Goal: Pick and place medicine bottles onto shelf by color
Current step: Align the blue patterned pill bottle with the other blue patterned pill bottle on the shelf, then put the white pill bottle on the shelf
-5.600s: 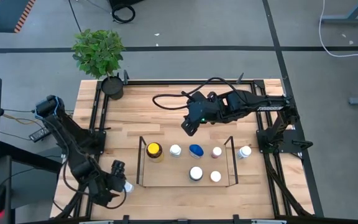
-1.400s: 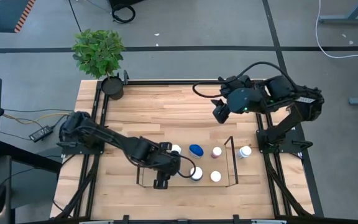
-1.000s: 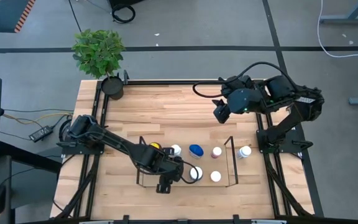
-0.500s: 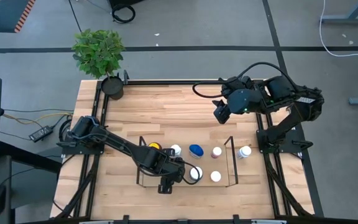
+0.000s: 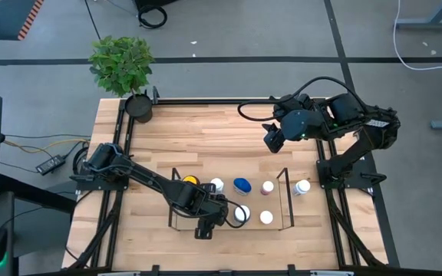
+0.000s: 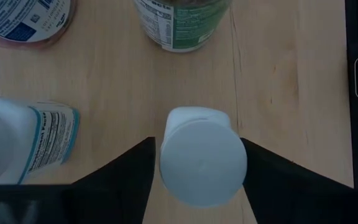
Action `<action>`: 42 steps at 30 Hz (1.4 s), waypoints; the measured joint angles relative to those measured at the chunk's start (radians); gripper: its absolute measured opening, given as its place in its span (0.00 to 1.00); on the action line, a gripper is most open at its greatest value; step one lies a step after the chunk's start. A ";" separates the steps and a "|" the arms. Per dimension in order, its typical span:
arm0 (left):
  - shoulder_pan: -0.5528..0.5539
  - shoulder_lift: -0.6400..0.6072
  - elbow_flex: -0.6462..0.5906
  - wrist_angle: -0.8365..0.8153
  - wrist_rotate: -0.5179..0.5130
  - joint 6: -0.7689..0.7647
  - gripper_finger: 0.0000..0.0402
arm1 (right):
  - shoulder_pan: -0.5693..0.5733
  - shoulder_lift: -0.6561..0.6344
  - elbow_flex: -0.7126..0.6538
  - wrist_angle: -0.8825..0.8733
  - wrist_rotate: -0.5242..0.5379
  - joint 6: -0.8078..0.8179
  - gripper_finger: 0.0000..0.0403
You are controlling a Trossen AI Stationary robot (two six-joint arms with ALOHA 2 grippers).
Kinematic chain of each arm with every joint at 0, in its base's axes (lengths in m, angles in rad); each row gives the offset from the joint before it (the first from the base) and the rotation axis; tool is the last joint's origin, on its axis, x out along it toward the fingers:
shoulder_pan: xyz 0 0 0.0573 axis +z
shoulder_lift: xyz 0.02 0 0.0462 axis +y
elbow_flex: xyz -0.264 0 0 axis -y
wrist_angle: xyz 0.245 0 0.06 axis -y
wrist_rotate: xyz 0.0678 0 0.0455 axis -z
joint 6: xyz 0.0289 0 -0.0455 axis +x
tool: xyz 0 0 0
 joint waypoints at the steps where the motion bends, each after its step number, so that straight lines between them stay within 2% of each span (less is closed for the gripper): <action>1: 0.000 0.000 0.000 0.000 0.000 0.000 0.58 | 0.000 0.000 0.000 -0.001 0.000 0.002 0.64; 17: 0.003 0.000 0.021 -0.012 0.000 -0.006 0.73 | 0.000 0.000 0.000 -0.010 0.000 0.029 0.64; 21: 0.013 0.000 0.086 -0.048 0.000 0.001 0.77 | 0.000 0.000 -0.009 -0.036 -0.011 0.082 0.64; 25: 0.029 0.000 0.163 -0.106 0.000 0.013 0.81 | 0.000 -0.001 -0.036 -0.037 -0.074 0.116 0.64; 32: 0.044 -0.001 0.293 -0.251 0.000 0.039 0.85 | -0.002 -0.002 -0.117 -0.038 -0.160 0.282 0.64; 36: 0.052 -0.002 0.381 -0.322 -0.005 0.064 0.85 | -0.001 -0.002 -0.190 -0.037 -0.234 0.282 0.64; 42: 0.052 -0.003 0.512 -0.375 -0.061 0.096 0.85 | -0.001 -0.009 -0.308 -0.035 -0.314 0.192 0.64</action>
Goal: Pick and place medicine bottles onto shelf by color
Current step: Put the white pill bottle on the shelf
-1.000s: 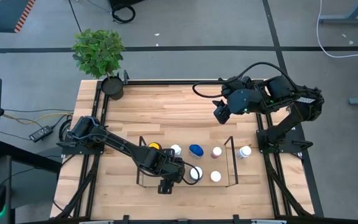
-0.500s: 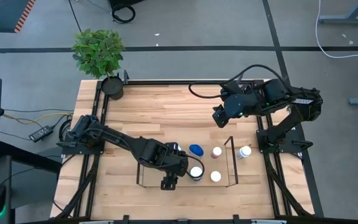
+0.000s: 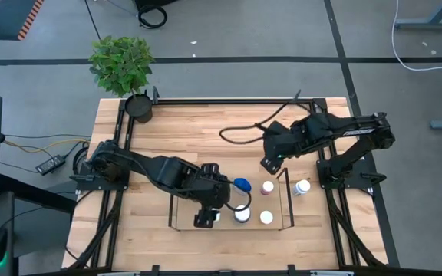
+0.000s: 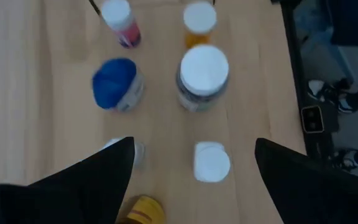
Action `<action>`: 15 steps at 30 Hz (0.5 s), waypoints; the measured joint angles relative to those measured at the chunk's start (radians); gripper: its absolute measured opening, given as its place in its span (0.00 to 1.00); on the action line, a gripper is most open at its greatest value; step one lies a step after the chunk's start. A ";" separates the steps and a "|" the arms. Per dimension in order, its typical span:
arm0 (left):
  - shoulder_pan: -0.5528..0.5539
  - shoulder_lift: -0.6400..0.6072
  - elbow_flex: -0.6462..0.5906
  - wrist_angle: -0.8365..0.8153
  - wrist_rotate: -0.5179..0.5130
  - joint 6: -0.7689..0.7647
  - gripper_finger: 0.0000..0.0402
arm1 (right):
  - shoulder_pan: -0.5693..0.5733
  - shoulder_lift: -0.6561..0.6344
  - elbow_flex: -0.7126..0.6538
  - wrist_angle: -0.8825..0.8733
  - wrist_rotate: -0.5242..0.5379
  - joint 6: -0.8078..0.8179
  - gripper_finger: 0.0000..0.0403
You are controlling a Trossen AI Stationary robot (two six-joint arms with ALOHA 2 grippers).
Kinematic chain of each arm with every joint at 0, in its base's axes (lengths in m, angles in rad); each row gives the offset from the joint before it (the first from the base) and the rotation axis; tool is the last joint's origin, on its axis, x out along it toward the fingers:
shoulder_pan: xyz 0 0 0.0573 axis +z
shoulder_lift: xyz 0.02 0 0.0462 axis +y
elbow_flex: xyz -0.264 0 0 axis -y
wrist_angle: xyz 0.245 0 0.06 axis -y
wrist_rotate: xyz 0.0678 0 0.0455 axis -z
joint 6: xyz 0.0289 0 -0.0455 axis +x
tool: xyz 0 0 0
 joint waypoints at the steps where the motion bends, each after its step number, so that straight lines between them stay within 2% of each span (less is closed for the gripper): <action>1: 0.001 0.000 0.020 -0.007 -0.011 0.007 0.85 | -0.002 -0.005 -0.022 -0.002 -0.004 -0.009 0.64; 6: 0.015 -0.025 0.069 -0.027 -0.055 0.021 0.82 | -0.023 -0.098 -0.172 -0.001 -0.012 0.006 0.64; 11: 0.039 -0.077 0.069 -0.030 -0.057 0.036 0.78 | -0.039 -0.276 -0.335 -0.003 -0.042 0.094 0.64; 15: 0.059 -0.105 0.069 -0.012 -0.057 0.045 0.76 | -0.001 -0.404 -0.438 -0.003 -0.098 0.167 0.64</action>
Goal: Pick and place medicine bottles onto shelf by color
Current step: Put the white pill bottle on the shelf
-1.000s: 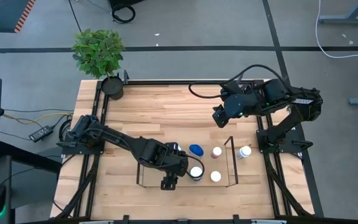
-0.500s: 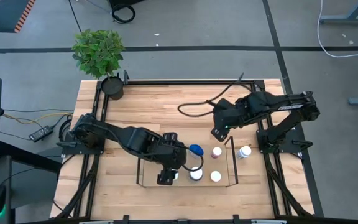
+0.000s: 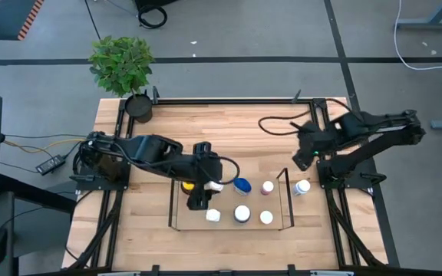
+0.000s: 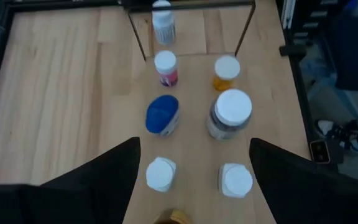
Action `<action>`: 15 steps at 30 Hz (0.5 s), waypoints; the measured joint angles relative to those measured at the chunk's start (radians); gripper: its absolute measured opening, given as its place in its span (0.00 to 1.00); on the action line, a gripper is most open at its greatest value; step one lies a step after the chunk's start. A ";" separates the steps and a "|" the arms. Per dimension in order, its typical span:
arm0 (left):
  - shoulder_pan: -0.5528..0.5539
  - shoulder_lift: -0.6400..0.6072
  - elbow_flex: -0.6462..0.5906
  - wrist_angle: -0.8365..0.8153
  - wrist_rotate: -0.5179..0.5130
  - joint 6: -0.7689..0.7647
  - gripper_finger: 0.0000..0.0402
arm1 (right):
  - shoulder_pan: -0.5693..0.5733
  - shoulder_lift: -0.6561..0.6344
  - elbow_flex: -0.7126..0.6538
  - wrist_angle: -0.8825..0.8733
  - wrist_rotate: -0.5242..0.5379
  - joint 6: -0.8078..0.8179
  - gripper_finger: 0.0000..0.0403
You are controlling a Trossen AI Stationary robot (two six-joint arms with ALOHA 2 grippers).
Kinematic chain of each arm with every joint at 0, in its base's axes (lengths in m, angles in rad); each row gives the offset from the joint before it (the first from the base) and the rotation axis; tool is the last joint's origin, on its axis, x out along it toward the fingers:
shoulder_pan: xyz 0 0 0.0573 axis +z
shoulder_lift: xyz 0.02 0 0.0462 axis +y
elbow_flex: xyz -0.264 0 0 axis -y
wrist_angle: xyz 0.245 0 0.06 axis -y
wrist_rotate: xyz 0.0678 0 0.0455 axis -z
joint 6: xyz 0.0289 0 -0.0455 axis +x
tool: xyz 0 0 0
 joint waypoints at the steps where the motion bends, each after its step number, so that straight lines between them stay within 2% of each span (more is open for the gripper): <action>1: 0.005 -0.006 0.000 0.003 0.000 0.001 0.76 | 0.016 -0.022 -0.025 0.000 -0.015 0.024 0.64; 5: 0.028 -0.021 0.000 0.009 0.000 -0.004 0.75 | 0.084 -0.078 -0.132 0.000 -0.081 0.137 0.64; 10: 0.048 -0.031 0.000 -0.005 0.000 -0.026 0.75 | 0.149 -0.083 -0.237 0.009 -0.135 0.262 0.64; 15: 0.050 -0.033 0.000 -0.020 0.000 -0.032 0.75 | 0.207 -0.081 -0.331 0.100 -0.216 0.285 0.66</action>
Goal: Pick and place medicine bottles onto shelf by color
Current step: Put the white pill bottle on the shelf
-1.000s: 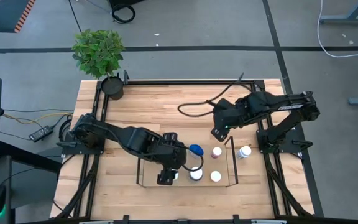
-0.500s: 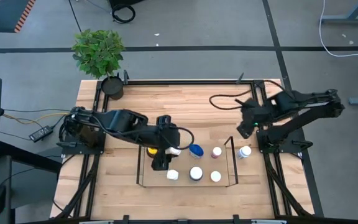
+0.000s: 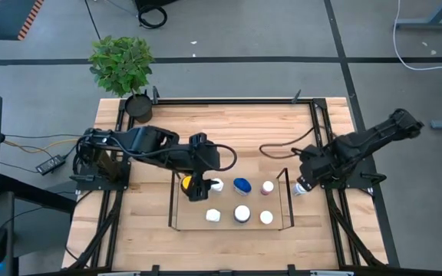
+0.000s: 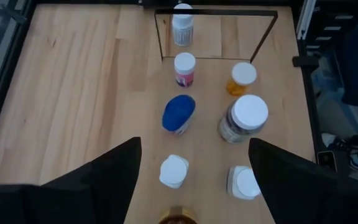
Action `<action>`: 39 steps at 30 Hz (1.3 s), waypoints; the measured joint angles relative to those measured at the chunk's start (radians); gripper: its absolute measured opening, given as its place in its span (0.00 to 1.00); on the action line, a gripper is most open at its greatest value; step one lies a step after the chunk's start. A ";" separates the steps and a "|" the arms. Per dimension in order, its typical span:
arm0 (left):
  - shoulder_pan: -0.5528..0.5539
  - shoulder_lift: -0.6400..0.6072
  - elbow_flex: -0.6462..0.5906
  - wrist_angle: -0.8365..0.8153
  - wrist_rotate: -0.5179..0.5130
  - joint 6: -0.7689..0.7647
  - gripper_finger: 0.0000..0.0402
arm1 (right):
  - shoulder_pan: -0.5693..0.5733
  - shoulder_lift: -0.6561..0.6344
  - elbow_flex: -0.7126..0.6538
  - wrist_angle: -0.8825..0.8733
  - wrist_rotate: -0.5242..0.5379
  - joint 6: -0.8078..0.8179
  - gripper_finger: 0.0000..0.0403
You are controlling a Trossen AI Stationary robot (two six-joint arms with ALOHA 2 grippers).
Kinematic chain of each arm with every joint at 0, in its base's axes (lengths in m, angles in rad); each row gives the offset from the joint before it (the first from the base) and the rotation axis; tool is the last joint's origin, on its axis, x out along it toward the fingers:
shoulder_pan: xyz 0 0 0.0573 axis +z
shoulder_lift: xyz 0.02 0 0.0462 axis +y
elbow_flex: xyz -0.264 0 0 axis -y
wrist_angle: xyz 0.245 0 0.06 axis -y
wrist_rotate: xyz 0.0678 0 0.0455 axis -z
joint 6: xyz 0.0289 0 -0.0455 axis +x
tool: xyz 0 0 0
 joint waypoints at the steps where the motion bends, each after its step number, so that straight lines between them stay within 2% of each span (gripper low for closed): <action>1: 0.000 0.000 0.000 0.001 0.000 -0.002 0.75 | 0.013 0.000 -0.016 0.013 -0.007 -0.008 0.67; 8: 0.000 0.000 0.000 -0.007 0.000 -0.003 0.75 | 0.127 0.000 -0.086 0.094 0.000 -0.176 0.69; 13: 0.000 0.000 0.000 -0.031 0.000 -0.015 0.75 | 0.189 0.004 -0.102 0.128 0.075 -0.346 0.70; 18: 0.000 0.000 0.000 -0.036 0.000 -0.036 0.75 | 0.224 0.007 -0.140 0.192 0.134 -0.430 0.70; 26: 0.000 0.001 0.000 -0.051 0.000 -0.061 0.75 | 0.224 0.008 -0.214 0.219 0.154 -0.415 0.70; 30: 0.000 0.001 0.000 -0.065 0.000 -0.064 0.75 | 0.224 0.008 -0.239 0.285 0.161 -0.416 0.71; 34: 0.000 0.001 0.000 -0.072 0.000 -0.083 0.75 | 0.225 0.008 -0.270 0.354 0.175 -0.415 0.77; 39: 0.000 0.001 0.000 -0.085 0.000 -0.091 0.75 | 0.225 0.008 -0.300 0.360 0.182 -0.371 0.84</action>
